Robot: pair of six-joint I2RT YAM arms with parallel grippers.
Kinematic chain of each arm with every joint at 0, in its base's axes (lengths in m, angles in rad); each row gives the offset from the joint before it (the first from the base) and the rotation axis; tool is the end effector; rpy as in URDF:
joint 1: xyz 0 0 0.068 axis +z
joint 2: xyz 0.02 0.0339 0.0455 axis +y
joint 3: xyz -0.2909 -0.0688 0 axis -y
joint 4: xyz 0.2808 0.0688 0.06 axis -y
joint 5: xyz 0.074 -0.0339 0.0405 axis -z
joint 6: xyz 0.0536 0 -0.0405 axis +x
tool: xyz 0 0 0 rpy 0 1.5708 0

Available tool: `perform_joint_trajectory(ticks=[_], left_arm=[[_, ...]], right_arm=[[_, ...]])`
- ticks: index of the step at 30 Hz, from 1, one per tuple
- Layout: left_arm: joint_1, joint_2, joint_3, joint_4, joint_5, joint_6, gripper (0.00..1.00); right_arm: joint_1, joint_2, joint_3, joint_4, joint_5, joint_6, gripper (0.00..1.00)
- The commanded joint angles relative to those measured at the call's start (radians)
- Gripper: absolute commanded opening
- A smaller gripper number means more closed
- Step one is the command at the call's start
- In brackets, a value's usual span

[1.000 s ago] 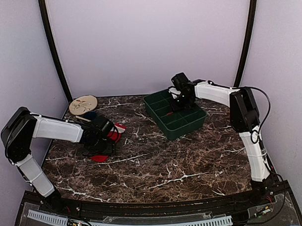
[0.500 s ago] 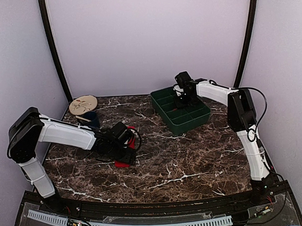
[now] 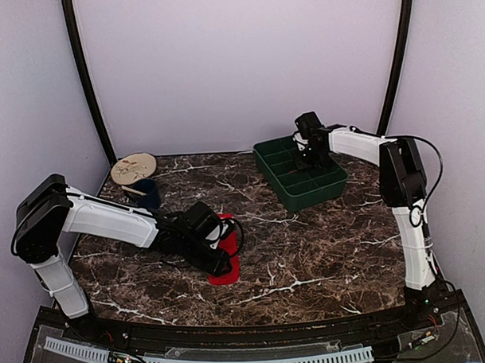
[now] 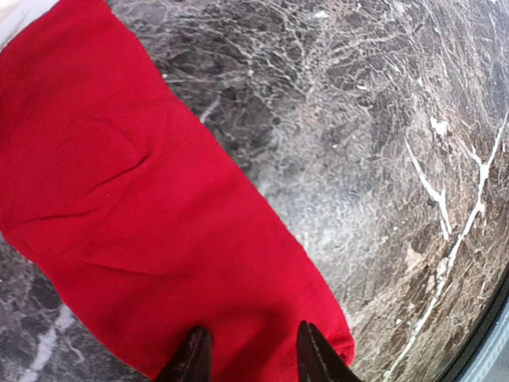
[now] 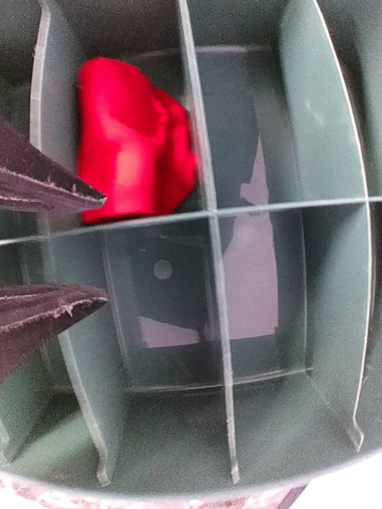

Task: Roll the socks
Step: Move the sock to the center of the board.

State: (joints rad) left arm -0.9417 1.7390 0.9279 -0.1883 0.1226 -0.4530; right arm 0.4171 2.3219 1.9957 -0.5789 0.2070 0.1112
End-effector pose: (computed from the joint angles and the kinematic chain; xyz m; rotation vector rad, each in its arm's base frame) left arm 0.2150 -0.3066 0.1310 0.7028 2.6170 -0.6385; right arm 0.5364 0.2256 0.1935 -0.2861 2.4326 -0.0245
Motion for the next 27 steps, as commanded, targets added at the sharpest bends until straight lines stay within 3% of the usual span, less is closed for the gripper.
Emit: perform_joint_trajectory(ticks=[1, 17, 27], left_arm=[[-0.021, 0.077, -0.042, -0.178, 0.087, 0.014, 0.38], [-0.067, 0.117, -0.005, -0.204, 0.137, 0.141, 0.34], [-0.086, 0.112, -0.002, -0.149, 0.245, 0.18, 0.35]], right_arm=[[0.03, -0.119, -0.066, 0.053, 0.029, 0.02, 0.29], [0.105, -0.385, -0.286, 0.113, 0.041, 0.039, 0.33], [0.231, -0.605, -0.526, 0.167, 0.014, 0.138, 0.33]])
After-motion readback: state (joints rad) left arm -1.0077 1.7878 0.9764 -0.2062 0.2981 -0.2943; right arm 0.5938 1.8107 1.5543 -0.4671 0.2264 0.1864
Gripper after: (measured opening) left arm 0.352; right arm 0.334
